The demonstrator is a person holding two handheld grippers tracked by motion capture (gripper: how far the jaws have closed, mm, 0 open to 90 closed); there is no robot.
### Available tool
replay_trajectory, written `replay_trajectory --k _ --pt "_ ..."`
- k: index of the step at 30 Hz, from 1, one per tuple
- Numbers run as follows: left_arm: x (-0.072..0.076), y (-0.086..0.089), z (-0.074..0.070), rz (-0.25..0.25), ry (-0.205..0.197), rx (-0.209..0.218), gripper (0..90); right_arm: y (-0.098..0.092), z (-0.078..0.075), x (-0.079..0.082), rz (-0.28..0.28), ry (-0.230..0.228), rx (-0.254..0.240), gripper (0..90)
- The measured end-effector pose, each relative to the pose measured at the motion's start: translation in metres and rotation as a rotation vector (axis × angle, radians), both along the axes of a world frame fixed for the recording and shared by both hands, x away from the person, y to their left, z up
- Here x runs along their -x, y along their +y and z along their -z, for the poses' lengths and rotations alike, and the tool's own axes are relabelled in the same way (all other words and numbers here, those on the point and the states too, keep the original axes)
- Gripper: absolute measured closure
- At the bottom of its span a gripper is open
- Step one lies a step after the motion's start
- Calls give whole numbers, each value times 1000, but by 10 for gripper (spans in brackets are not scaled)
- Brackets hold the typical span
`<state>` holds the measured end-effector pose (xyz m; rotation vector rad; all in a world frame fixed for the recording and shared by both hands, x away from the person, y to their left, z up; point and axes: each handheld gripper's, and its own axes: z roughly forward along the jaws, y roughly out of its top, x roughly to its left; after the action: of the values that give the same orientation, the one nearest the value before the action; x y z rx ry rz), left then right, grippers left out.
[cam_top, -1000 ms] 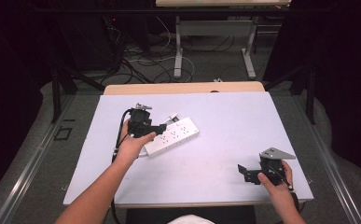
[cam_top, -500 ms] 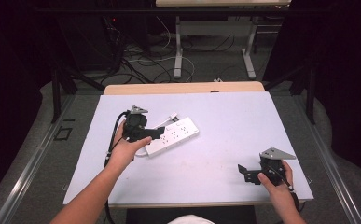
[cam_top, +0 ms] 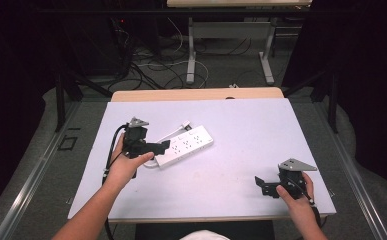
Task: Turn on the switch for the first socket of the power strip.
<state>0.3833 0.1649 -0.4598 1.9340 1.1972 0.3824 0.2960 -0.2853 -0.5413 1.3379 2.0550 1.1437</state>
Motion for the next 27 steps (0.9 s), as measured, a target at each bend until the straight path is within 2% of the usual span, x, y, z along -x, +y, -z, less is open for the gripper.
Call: replay_trajectory --k 5,9,12,14,19,20,21,24,25,27 --pt "6 13 1 -18 -20 5 5 0 0 0 2 0 -1 0" --pt "12 24 3 -36 -20 32 4 0 0 0 3 2 -2 0" --pt "17 34 5 -28 -19 36 5 0 0 0 2 0 0 0" --pt "20 41 5 -13 -22 25 5 0 0 0 2 0 0 0" --pt "27 54 6 -20 -33 18 5 1 0 0 4 3 -1 0" --pt "29 55 7 -36 -34 37 5 1 1 0 4 4 0 0" --pt "30 59 7 -31 -33 25 5 1 0 0 5 4 -1 0" --pt "34 65 9 -43 -30 36 5 1 0 0 5 1 0 0" --pt "36 66 11 -62 -40 50 5 1 0 0 4 -2 3 0" --pt "39 70 14 -82 -30 65 5 1 0 1 6 -1 2 0"
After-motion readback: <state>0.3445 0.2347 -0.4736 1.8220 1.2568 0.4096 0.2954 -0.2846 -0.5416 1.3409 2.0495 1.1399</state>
